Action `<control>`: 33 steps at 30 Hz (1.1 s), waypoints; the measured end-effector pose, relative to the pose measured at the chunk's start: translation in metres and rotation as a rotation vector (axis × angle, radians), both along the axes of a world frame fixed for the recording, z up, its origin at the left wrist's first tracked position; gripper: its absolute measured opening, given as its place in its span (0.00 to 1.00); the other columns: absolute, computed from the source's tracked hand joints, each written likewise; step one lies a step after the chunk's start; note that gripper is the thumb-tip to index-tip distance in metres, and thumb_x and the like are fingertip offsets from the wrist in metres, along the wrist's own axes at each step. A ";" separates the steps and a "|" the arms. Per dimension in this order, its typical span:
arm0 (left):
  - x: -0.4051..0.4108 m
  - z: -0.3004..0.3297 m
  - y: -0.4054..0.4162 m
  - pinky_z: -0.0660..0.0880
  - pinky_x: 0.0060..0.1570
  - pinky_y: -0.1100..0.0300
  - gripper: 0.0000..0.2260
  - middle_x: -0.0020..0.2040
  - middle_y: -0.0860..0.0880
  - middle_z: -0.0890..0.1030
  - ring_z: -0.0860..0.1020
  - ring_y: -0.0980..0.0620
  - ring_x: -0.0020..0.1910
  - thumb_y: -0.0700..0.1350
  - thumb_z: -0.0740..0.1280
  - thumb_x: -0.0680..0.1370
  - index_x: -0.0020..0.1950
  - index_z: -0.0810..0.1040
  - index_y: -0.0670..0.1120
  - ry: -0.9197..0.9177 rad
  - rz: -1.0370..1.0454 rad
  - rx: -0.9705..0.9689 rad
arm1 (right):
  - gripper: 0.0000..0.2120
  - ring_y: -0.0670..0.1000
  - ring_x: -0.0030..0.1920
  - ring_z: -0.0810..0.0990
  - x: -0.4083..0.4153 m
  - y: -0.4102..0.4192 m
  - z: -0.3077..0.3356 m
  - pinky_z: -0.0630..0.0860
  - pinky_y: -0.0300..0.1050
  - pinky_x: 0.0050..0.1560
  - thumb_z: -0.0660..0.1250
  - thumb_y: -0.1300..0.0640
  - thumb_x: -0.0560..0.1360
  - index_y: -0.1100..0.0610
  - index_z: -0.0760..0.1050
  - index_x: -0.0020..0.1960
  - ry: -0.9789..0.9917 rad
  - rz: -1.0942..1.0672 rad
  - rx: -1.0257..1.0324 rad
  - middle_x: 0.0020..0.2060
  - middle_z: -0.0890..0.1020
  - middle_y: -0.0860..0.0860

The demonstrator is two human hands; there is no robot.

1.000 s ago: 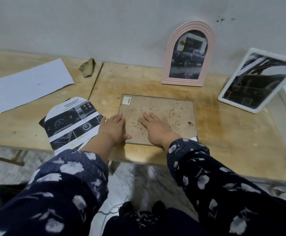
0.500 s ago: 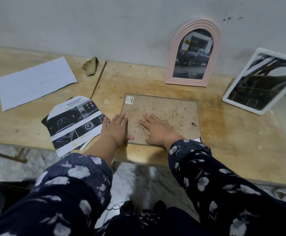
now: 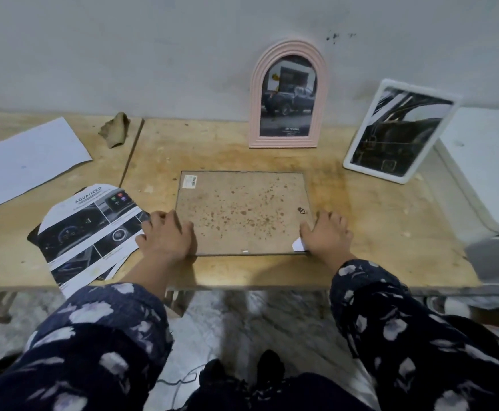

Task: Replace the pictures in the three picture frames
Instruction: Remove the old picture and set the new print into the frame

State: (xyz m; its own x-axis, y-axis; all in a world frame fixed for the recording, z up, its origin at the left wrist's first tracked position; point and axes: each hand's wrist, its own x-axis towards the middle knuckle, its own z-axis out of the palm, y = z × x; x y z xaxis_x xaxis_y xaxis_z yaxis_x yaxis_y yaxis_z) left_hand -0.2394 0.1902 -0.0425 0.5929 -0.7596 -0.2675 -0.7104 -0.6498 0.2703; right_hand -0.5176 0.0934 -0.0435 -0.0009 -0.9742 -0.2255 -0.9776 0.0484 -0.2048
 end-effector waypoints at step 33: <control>0.037 0.045 -0.024 0.76 0.51 0.49 0.34 0.50 0.46 0.81 0.80 0.44 0.48 0.76 0.50 0.71 0.53 0.80 0.50 0.890 0.420 -0.576 | 0.36 0.41 0.29 0.75 0.023 -0.034 0.052 0.70 0.34 0.29 0.42 0.34 0.79 0.59 0.74 0.63 -1.188 -0.445 0.144 0.32 0.76 0.45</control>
State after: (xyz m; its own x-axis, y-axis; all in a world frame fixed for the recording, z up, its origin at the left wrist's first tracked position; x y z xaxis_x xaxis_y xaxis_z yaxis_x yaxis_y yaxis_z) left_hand -0.2021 0.1661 0.0026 0.6038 -0.6916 -0.3965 0.1270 -0.4075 0.9043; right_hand -0.4950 0.0595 0.0088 -0.0458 -0.9086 -0.4151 -0.0919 0.4176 -0.9040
